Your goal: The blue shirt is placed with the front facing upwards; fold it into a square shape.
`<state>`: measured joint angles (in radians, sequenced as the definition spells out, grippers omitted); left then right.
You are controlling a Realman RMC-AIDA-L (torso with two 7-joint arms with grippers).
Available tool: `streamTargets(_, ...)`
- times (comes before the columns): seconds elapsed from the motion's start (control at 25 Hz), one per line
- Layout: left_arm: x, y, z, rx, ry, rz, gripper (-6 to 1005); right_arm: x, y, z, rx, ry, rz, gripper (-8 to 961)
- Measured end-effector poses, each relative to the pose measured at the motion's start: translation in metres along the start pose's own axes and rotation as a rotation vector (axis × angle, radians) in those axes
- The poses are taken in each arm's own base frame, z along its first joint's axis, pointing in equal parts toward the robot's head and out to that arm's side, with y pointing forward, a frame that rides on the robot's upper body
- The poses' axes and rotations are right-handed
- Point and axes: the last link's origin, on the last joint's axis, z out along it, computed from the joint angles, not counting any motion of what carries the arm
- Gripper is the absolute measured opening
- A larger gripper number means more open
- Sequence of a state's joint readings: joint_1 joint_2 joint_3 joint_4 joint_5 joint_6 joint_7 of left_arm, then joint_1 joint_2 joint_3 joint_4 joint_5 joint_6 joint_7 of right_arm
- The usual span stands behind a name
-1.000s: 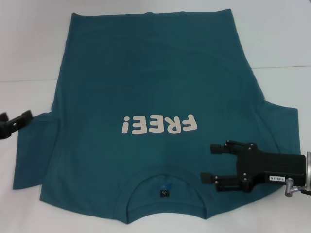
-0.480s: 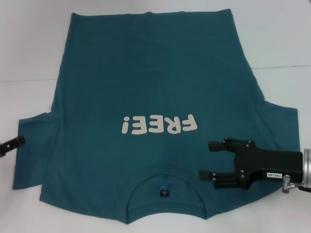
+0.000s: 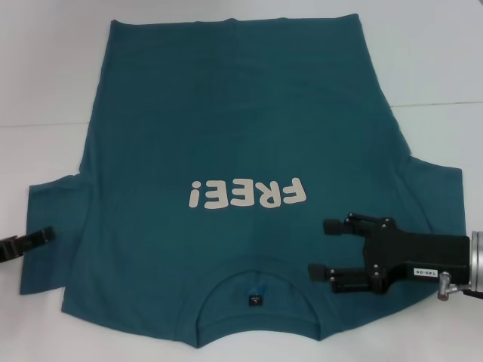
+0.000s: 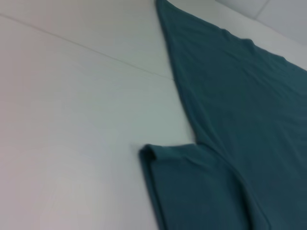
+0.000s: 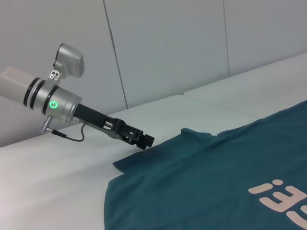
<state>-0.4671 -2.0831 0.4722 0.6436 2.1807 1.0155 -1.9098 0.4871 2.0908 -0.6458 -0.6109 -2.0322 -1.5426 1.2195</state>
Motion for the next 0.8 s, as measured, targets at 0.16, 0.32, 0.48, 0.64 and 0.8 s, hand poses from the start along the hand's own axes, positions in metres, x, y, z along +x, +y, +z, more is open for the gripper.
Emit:
streamTargets(0.16,0.001,0.006,0.004,-0.019,-0.016,0.015,868,0.000,0.000,0.000,0.000,0.002,0.000,941)
streamTargets(0.32,0.003,0.009,0.006,-0.025,-0.017,0.024,867,0.000,0.000,0.000,0.001,0.002,0.000,941)
streamTargets(0.48,0.004,0.011,0.006,-0.041,-0.017,0.023,866,0.000,0.000,0.000,0.002,0.001,0.000,941)
streamTargets(0.64,0.005,0.013,0.005,-0.053,-0.015,0.023,865,0.000,0.000,0.000,0.003,-0.001,0.001,941)
streamTargets(0.8,0.008,0.004,0.001,-0.001,0.006,0.038,864,0.000,-0.001,-0.001,0.005,0.000,0.001,941)
